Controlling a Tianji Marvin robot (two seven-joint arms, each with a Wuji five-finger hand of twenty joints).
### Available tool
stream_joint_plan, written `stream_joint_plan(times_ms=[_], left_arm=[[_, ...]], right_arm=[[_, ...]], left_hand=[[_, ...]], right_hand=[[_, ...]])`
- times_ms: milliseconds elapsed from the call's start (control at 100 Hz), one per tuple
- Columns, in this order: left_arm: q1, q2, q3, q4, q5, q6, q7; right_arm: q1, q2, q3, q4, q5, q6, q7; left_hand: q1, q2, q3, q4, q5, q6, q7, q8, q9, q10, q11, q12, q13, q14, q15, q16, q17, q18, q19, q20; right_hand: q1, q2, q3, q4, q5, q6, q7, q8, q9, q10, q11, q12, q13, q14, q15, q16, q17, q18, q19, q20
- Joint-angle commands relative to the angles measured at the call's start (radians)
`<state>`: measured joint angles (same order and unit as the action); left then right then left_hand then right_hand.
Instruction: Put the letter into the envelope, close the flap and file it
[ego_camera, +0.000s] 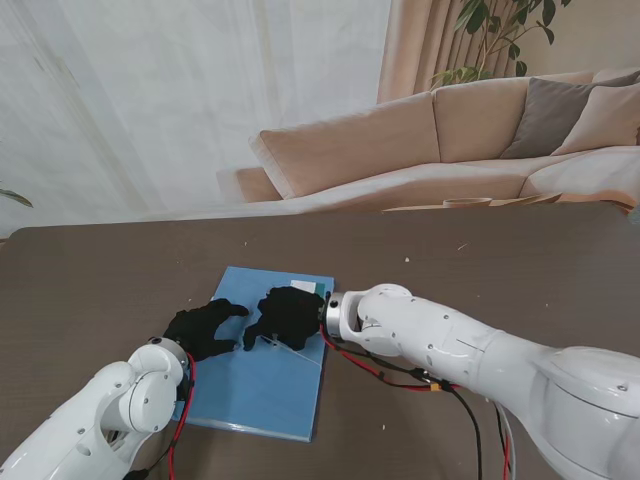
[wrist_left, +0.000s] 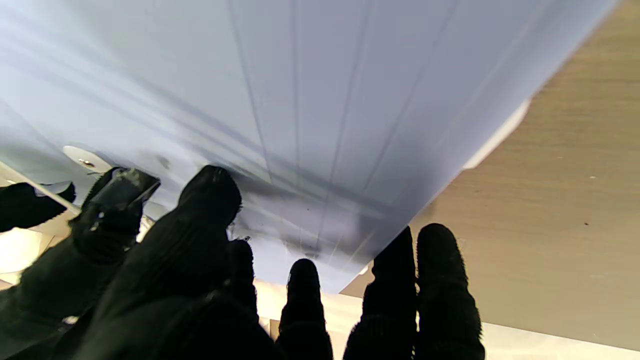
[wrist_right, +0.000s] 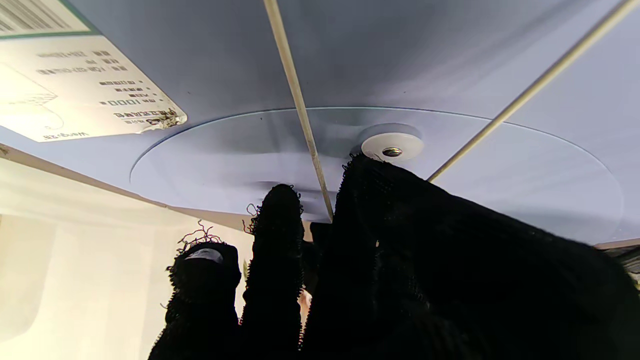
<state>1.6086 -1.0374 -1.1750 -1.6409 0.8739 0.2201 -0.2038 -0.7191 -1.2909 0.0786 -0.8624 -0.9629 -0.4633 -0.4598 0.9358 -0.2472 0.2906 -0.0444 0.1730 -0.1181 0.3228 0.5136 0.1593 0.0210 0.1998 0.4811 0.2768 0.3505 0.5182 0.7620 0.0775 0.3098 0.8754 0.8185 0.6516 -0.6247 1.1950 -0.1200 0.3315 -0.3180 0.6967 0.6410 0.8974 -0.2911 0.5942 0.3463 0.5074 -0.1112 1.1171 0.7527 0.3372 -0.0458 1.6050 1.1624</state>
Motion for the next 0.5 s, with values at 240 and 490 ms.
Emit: stream_joint_plan(times_ms=[240,490], left_arm=[[0.008,-0.010,0.007,-0.002,-0.002,-0.001,-0.017],[0.006,-0.010,0.006,-0.001,-0.004,-0.005,-0.015]], right_arm=[[0.000,-0.007,0.015,-0.025,0.036,-0.019,0.089],[0.005,-0.024,0.004,0.003,0.032,-0.011,0.056]], left_hand=[[0.035,-0.007,0.026,0.011,-0.035,-0.005,0.001,-0.004,0.000,0.002,-0.021,0.008,0.051,-0.088,0.061,0.017,-0.011,-0.011,0.014,-0.006],[0.035,-0.004,0.023,0.011,-0.036,-0.009,-0.005,-0.006,-0.001,0.003,-0.022,0.008,0.050,-0.088,0.059,0.016,-0.013,-0.011,0.011,-0.007]], right_hand=[[-0.080,0.403,-0.406,0.023,0.042,0.068,0.078,-0.141,0.043,0.042,-0.123,-0.005,-0.055,0.011,-0.093,0.002,-0.051,-0.019,0.012,0.025],[-0.048,0.436,-0.479,0.044,0.030,0.094,0.069,-0.227,0.103,0.006,-0.083,0.000,-0.018,-0.007,-0.110,-0.011,-0.023,-0.027,0.018,0.013]])
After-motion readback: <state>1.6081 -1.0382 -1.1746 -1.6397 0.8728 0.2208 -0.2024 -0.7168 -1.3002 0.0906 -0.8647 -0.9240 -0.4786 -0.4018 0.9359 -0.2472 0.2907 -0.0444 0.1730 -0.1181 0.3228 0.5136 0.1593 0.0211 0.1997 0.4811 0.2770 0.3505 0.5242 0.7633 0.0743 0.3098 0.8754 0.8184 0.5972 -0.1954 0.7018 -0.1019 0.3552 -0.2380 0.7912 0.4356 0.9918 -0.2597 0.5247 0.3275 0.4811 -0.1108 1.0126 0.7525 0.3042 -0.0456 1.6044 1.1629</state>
